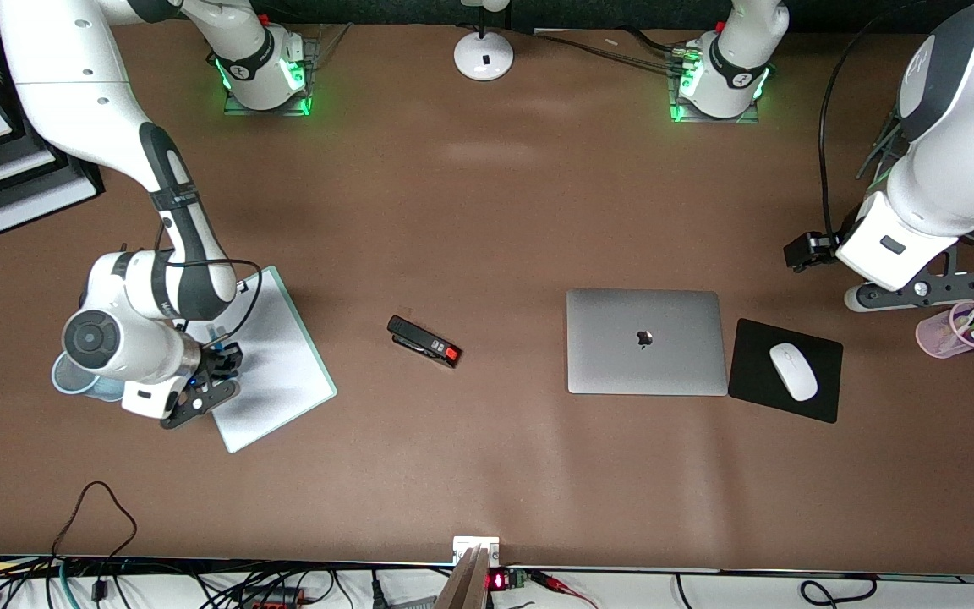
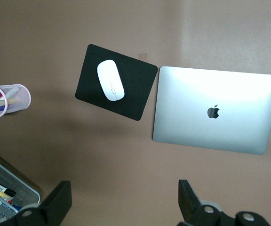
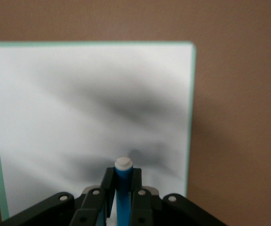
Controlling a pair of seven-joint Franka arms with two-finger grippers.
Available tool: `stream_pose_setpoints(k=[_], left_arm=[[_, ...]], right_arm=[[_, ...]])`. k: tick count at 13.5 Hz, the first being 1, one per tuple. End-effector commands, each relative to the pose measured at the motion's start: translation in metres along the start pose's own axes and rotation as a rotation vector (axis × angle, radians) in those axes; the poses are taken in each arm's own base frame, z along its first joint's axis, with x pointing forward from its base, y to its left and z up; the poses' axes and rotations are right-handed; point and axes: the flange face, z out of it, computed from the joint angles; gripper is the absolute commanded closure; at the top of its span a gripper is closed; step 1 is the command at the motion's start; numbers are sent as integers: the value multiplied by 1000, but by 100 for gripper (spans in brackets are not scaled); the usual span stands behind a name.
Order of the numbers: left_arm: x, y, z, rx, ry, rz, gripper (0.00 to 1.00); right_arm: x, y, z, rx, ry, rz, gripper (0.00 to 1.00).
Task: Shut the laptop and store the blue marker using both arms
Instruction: 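Carry the blue marker with the right gripper over the light blue cup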
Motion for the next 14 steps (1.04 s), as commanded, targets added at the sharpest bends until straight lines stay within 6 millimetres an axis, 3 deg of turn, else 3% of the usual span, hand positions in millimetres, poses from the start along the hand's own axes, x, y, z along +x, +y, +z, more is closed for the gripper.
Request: stream_pose_setpoints(k=[1, 7, 12, 14], left_arm=[[-17, -4, -6, -15, -5, 17, 0], [-28, -4, -20, -17, 15, 13, 0], [-39, -10, -37, -11, 39, 34, 0], [-41, -25, -46, -52, 48, 68, 0]], right_arm=[[-6, 17, -39, -8, 49, -15, 96], [-15, 35, -97, -41, 117, -162, 96], [-33, 59, -134, 98, 228, -149, 96], [-37, 66, -154, 139, 213, -144, 96]])
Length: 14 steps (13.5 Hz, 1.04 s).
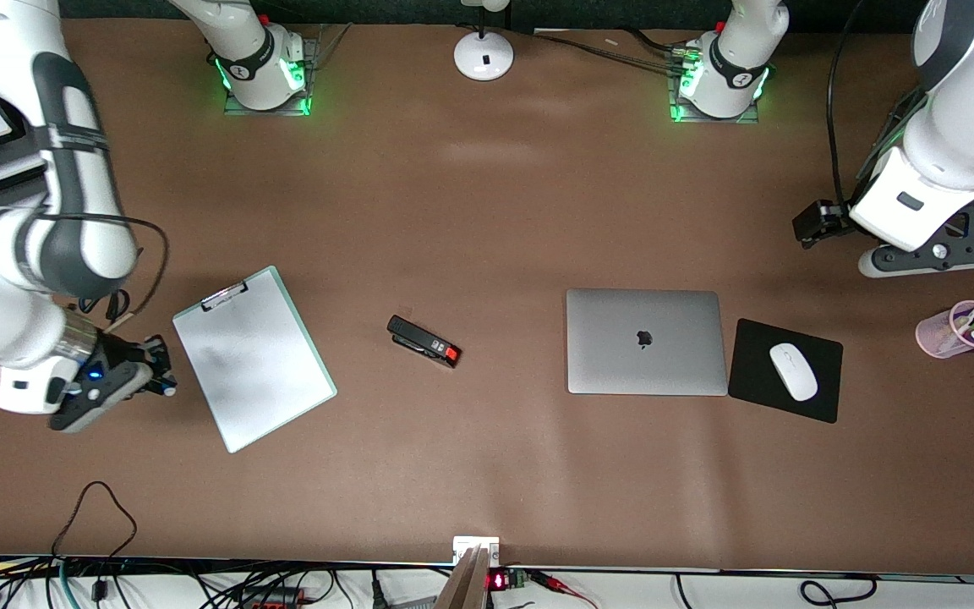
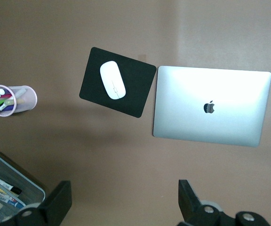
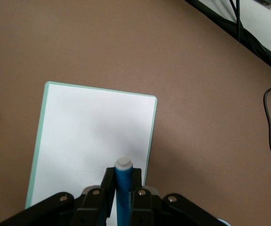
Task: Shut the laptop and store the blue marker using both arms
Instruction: 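Carry the blue marker with the right gripper over the light blue cup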
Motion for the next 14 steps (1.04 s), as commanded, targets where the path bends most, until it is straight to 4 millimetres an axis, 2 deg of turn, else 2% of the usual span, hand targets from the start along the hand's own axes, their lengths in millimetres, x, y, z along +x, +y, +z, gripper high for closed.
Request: stream_pose_setpoints(k=[1, 3, 6, 8, 11, 14], left_arm=[[-13, -22, -15, -58, 6, 36, 0], [-17, -24, -22, -55, 18, 35, 0], [-17, -28, -30, -58, 42, 30, 0], [-22, -27, -34, -53, 47, 46, 0], [-31, -39, -44, -45, 57, 73, 0], [-32, -43, -45, -46, 57, 74, 0]], right_arm=[[2, 5, -34, 58, 5, -8, 96], [-5, 12, -45, 72, 0, -19, 96], [-21, 33, -53, 91, 58, -155, 96], [-37, 48, -54, 97, 90, -262, 96], [-54, 67, -57, 110, 188, -455, 96], [-75, 86, -51, 117, 231, -491, 96]])
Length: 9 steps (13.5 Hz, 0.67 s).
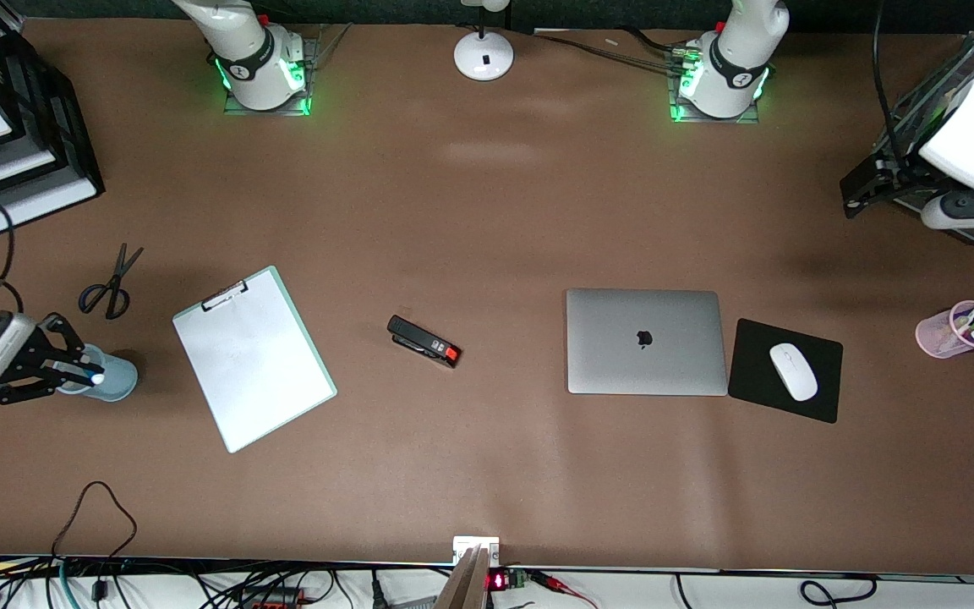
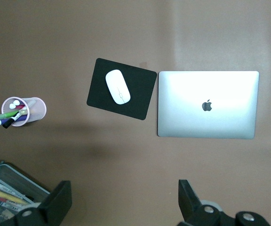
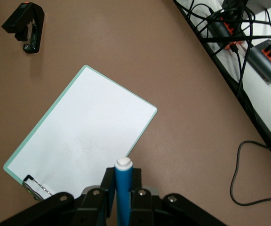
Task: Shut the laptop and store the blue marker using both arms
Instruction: 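Carry the blue marker with the right gripper over the light blue cup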
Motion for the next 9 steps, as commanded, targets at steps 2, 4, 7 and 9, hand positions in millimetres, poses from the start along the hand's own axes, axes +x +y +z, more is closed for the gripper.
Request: stream_pose_setpoints(k=[2, 4, 7, 9], left_arm=[[-13, -6, -7, -25, 3, 19, 0], [-13, -8, -7, -27, 2, 30, 0], [-10, -11, 0, -40, -5, 33, 0], [-9, -12, 1, -60, -7, 45, 0]], right_arm=[[-22, 7, -2, 8, 46, -98, 95], [-34, 8, -6, 16, 107, -150, 95], [-53, 11, -1, 36, 192, -187, 95], [-59, 13, 0, 14, 260, -261, 95]])
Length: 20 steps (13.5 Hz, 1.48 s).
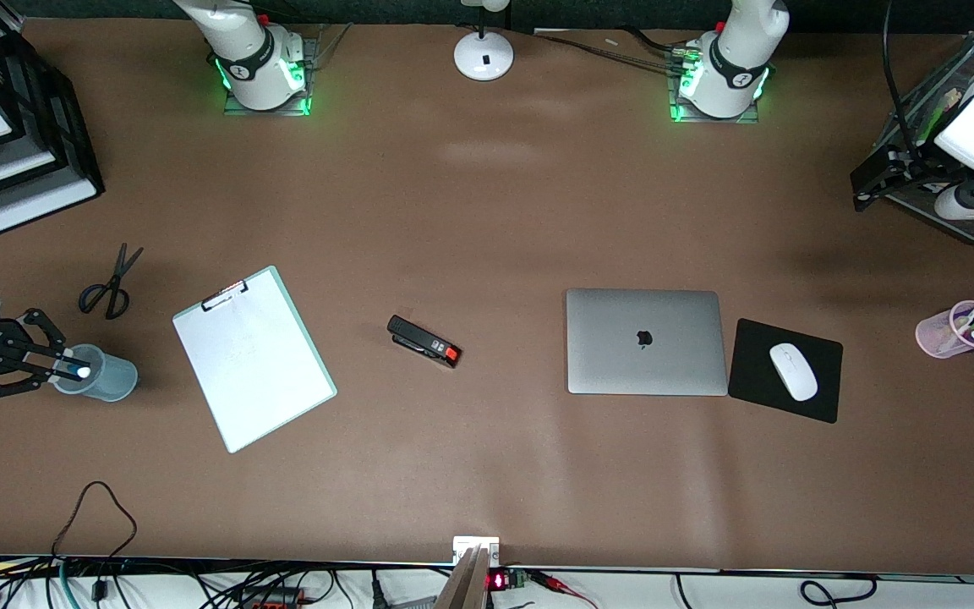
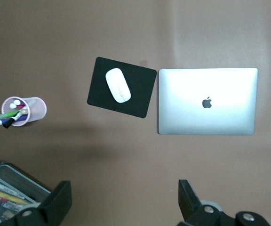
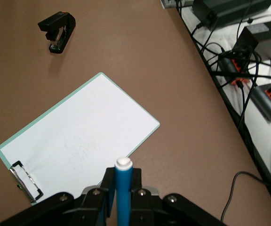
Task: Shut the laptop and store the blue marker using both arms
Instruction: 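Lower the blue marker into the cup and open the right gripper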
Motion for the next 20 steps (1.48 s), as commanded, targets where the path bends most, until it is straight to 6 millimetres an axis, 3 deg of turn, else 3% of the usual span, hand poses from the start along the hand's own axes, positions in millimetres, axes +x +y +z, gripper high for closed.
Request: stream_pose_setpoints(k=[1, 3, 6, 12, 20], left_arm=[[-6, -4, -1, -35, 2, 32, 0], [-6, -3, 0, -36, -1, 35, 0], [-7, -1, 0, -44, -1, 37, 0], [-9, 2, 3, -92, -12, 34, 0], [-9, 3, 4, -89, -13, 34, 0]], right_arm=[[-13, 1, -6, -15, 90, -69, 95], [-16, 1, -4, -22, 122, -120, 95], [-37, 1, 0, -31, 153, -121, 95], [-95, -7, 12, -1, 170, -106, 95], [-118, -10, 27, 10, 184, -126, 95]])
